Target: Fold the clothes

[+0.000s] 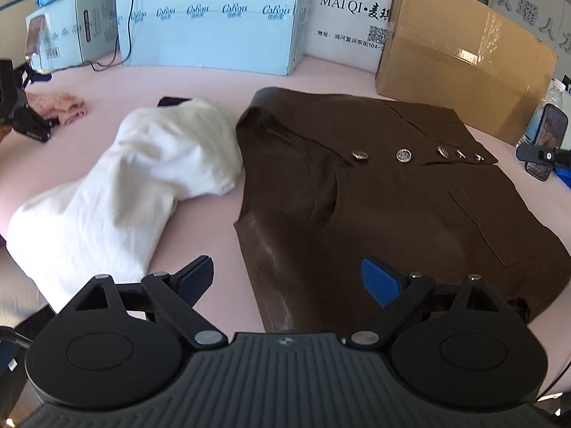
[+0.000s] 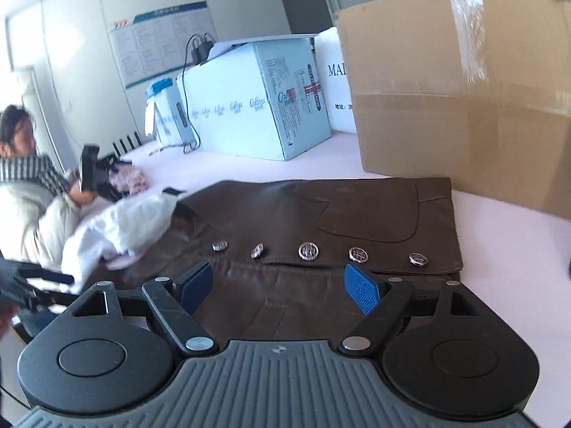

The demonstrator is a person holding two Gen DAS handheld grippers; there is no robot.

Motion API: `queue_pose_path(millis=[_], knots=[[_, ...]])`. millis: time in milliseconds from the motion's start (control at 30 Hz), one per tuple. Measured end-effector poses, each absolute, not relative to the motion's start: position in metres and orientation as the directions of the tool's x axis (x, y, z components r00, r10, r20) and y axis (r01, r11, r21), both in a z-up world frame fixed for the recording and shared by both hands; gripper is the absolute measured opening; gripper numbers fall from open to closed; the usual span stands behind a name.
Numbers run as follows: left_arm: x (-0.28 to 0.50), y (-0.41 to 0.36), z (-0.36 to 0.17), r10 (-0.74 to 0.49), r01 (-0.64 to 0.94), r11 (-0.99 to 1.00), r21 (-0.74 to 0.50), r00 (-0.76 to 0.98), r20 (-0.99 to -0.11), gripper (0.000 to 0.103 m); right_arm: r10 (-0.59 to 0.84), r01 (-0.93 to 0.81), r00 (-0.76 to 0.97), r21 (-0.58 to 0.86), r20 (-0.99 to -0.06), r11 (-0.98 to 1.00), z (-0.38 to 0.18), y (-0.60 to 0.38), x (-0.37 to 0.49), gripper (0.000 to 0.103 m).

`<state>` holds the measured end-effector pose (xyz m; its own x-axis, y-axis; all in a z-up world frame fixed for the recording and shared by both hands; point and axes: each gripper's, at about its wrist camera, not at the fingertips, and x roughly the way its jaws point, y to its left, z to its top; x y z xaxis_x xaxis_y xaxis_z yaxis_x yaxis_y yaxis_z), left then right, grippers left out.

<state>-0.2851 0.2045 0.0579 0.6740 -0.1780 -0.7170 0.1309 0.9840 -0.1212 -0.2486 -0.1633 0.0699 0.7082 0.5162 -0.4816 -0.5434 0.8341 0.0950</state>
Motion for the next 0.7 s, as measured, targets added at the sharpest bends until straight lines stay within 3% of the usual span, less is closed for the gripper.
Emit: queue_pose_path(millis=[67,267,533,700], knots=[[-0.285,0.209,0.048,-0.219,0.154,0.976,-0.157,0.651,-0.727,0.09,0.529,-0.572,0.678,0.084,-0.511,0.816,0.065,-0.161,-0.265,0.08],[-0.278,0.212,0.03,-0.332,0.188,0.942,-0.278,0.637,-0.696,0.09,0.648,-0.564,0.601,0.326,-0.468,0.759,0.063,-0.167,-0.294,0.08],[-0.283,0.197,0.022,-0.308,0.259,0.95,-0.175,0.684,-0.661,0.09,0.707,-0.557,0.557,0.436,-0.436,0.707,0.044,-0.178,-0.344,0.084],[-0.278,0.202,0.02,-0.345,0.233,0.938,-0.256,0.685,-0.642,0.103,0.661,-0.449,0.611,0.498,-0.435,0.742,0.031,-0.191,-0.364,0.084]])
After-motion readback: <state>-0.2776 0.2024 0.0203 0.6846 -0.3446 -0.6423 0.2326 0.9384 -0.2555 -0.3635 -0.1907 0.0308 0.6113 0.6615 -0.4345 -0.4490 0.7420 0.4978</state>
